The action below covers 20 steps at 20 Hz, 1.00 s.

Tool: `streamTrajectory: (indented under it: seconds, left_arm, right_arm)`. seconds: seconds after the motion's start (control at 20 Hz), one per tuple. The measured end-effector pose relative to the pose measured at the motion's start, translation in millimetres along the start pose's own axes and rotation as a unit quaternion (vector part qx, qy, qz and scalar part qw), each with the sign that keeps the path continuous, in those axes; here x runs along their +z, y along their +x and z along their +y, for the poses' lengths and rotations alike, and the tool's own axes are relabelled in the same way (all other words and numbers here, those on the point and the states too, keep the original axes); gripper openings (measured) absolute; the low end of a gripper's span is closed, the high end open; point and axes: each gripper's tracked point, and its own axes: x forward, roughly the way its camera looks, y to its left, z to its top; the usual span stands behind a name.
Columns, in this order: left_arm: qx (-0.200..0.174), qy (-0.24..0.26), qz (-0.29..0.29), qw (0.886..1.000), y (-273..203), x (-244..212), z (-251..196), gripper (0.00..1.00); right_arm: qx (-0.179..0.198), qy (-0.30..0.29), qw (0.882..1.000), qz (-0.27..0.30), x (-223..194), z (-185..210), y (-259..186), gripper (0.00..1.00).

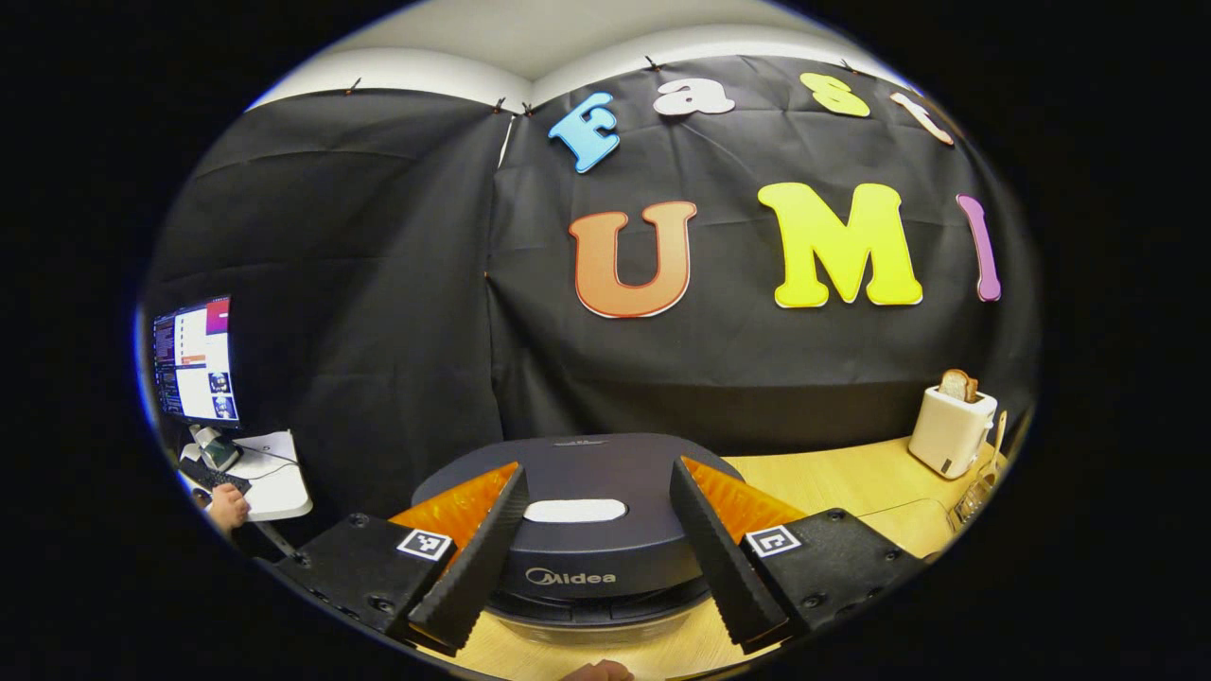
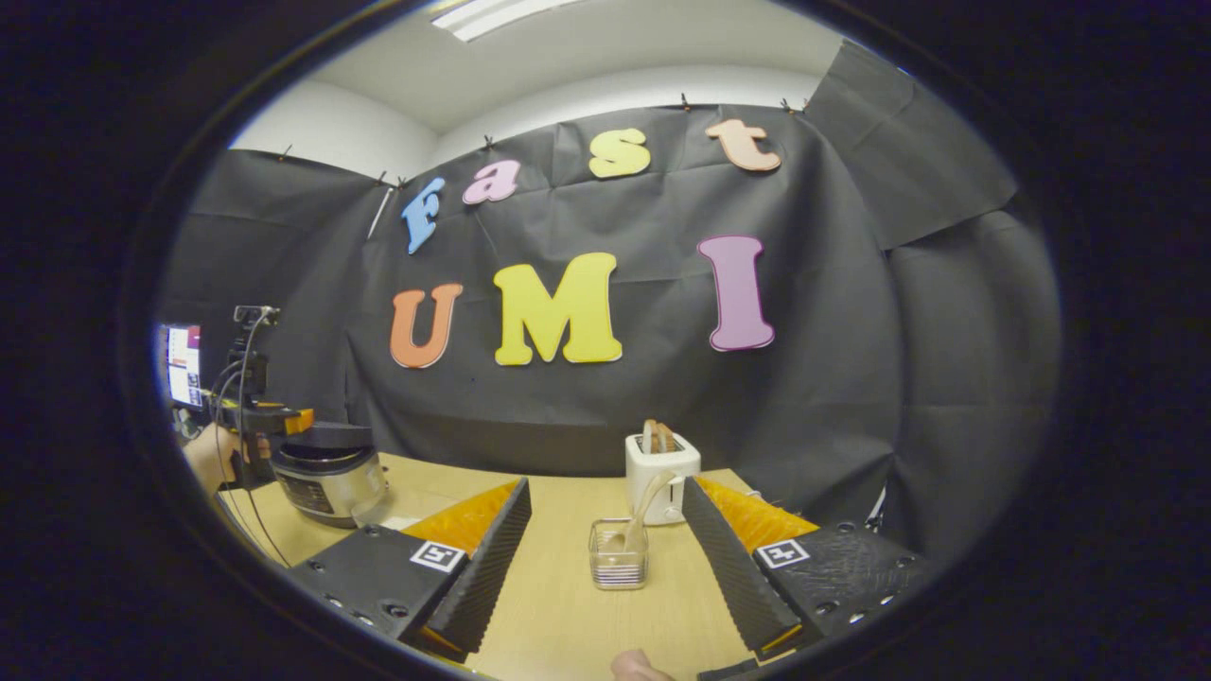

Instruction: Close the left gripper, press the button to open the rice cooker; take a wooden spoon from the chopstick holder with the right hand, scoop a spoonful of rice and pour it into the rice cooker, then put the wooden spoon back into the chopstick holder.

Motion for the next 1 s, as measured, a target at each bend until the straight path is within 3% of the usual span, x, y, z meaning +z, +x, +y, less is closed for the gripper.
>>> streamTrajectory:
  seconds: [0.2,0.35,0.75,1.0]
  left_arm:
    - [0.007,0.002,0.006,1.000,-3,-25,-3,0.97]
    - [0.009,-0.001,-0.003,1.000,-4,-26,-3,0.97]
    - [0.022,-0.026,-0.029,0.999,-3,-34,-3,0.98]
    - [0.023,-0.005,-0.041,0.999,-1,-32,-5,0.97]
  right_arm:
    - [-0.003,-0.005,1.000,0.000,-1,2,1,0.93]
    - [-0.001,-0.001,1.000,0.010,-6,4,3,0.96]
    - [0.009,0.003,1.000,0.010,-6,10,3,0.92]
    - [0.010,-0.001,1.000,0.000,0,10,-4,0.93]
